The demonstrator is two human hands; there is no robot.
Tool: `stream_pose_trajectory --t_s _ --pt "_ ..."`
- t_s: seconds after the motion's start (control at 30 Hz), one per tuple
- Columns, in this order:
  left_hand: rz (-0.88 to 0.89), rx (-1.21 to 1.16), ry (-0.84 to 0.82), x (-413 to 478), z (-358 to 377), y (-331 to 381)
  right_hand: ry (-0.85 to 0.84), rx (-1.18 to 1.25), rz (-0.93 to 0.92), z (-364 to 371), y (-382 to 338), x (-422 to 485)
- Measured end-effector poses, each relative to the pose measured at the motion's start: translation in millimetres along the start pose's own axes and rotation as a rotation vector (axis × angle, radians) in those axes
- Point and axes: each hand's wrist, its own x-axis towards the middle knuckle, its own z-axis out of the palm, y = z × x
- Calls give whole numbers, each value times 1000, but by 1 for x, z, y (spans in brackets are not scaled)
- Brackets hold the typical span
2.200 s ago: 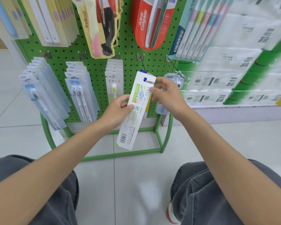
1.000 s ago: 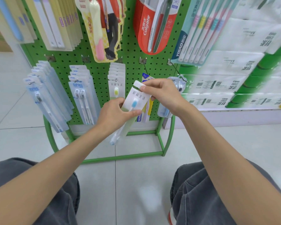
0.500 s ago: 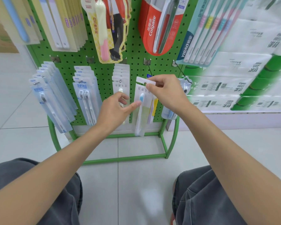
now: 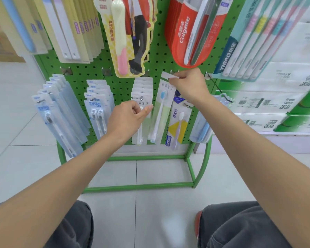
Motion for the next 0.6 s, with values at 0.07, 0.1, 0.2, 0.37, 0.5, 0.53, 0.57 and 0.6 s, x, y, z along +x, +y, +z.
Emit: stream_pose_trajectory --t_s 0.07,0.1,0.2,0.37,0.5,0.53,0.57,0.6 --pt "12 -3 7 4 1 -2 -9 -42 20 3 5 13" --pt "18 -3 12 6 2 -4 -13 -55 24 5 7 18" --pt "31 -10 30 11 3 -7 -10 -73 48 10 10 31" --pt "36 -19 46 13 4 -8 -5 -71 17 16 13 49" --pt "24 -20 55 14 5 -7 -62 -132 -31 25 20 61" --pt "23 -22 59 14 5 -7 -84 -147 -51 26 19 62" --pt "23 -23 62 15 5 -7 -103 -158 -67 26 18 63" --pt "23 -23 66 15 5 -7 -125 -167 -79 26 16 63"
